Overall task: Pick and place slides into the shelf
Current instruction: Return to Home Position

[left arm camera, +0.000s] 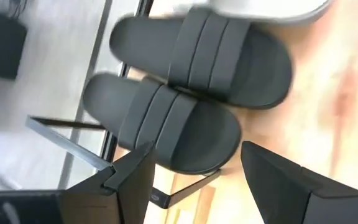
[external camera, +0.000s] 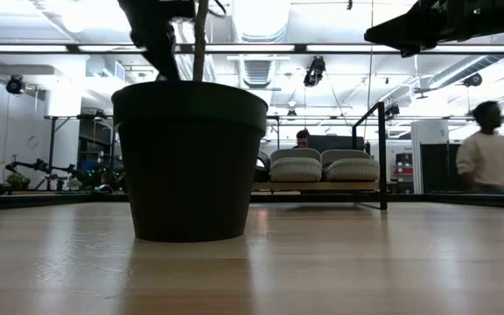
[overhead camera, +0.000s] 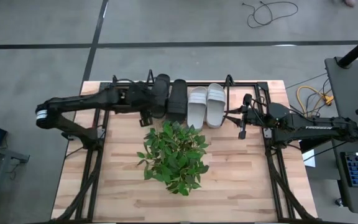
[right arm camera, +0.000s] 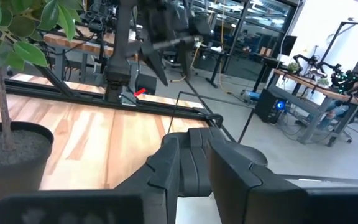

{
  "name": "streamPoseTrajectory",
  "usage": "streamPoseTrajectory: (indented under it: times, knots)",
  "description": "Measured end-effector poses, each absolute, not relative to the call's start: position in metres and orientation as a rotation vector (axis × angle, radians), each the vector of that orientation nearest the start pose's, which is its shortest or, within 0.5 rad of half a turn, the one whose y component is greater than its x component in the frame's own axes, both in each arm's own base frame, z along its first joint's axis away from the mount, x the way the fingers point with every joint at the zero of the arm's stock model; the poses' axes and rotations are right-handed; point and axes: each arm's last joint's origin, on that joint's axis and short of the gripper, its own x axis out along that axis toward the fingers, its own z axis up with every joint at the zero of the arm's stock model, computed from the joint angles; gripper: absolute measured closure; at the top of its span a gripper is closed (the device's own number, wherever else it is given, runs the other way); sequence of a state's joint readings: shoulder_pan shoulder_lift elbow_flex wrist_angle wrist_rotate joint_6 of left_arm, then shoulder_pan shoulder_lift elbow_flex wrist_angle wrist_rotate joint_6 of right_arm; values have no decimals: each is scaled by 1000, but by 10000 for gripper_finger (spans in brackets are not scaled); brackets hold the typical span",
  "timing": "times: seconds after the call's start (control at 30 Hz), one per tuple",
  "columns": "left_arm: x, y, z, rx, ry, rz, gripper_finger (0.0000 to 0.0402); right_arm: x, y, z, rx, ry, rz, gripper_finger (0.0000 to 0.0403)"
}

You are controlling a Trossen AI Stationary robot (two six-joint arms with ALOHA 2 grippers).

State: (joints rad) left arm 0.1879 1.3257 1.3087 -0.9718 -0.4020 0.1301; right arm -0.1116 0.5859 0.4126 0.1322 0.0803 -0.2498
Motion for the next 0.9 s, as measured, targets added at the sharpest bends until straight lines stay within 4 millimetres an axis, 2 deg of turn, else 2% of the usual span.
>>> streamPoseTrajectory:
  times: [0.1,0.23,0.37,0.47,0.57,0.67,0.73,0.83,0.9]
  knots:
    - [235,54,350,219,968,399,180,147,-19,262,-246,65,-186,335]
    - [225,45,371,181,774,173,196,147,-19,262,-245,65,-186,332]
    - [215,35,396,145,517,-55,236,147,-19,262,-245,65,-186,326]
    - [204,30,409,177,377,-108,278,147,-19,262,-243,65,-185,323]
    - [191,22,407,252,296,-126,330,147,-19,262,-234,65,-186,325]
    - [176,16,397,274,231,-142,384,147,-19,261,-234,72,-185,330]
    - [163,13,387,284,183,-134,394,147,-19,260,-233,81,-184,333]
    - [144,13,370,277,118,-25,392,147,-19,259,-233,91,-183,335]
    - [133,12,352,261,103,4,395,148,-19,258,-222,94,-183,333]
